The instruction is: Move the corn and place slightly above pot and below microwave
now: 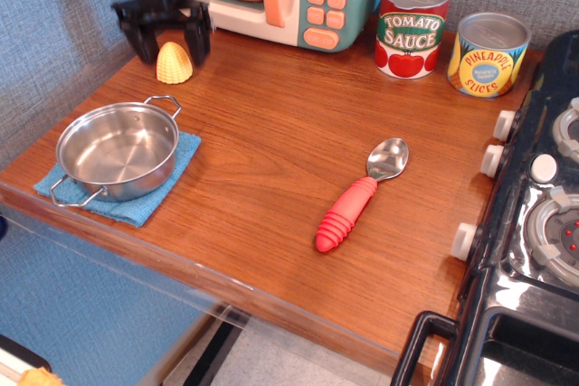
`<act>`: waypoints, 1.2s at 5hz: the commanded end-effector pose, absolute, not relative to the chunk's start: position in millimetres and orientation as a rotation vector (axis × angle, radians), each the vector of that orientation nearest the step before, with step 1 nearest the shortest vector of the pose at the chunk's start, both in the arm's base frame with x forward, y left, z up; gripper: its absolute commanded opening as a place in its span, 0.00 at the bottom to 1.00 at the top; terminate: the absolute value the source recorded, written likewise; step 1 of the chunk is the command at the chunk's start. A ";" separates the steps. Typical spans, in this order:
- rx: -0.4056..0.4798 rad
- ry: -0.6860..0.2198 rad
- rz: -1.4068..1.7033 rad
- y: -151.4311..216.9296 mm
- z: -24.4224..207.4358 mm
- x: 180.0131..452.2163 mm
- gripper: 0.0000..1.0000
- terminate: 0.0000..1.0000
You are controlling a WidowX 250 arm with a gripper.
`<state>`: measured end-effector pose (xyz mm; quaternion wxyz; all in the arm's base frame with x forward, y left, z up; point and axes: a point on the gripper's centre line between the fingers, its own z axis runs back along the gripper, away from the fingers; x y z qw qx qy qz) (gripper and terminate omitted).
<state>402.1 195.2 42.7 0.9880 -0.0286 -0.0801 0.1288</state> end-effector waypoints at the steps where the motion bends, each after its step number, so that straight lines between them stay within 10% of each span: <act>1: 0.049 -0.324 0.183 164.9 140.7 384.4 1.00 0.00; 6: 0.077 -0.211 -0.102 123.9 104.5 351.2 1.00 0.00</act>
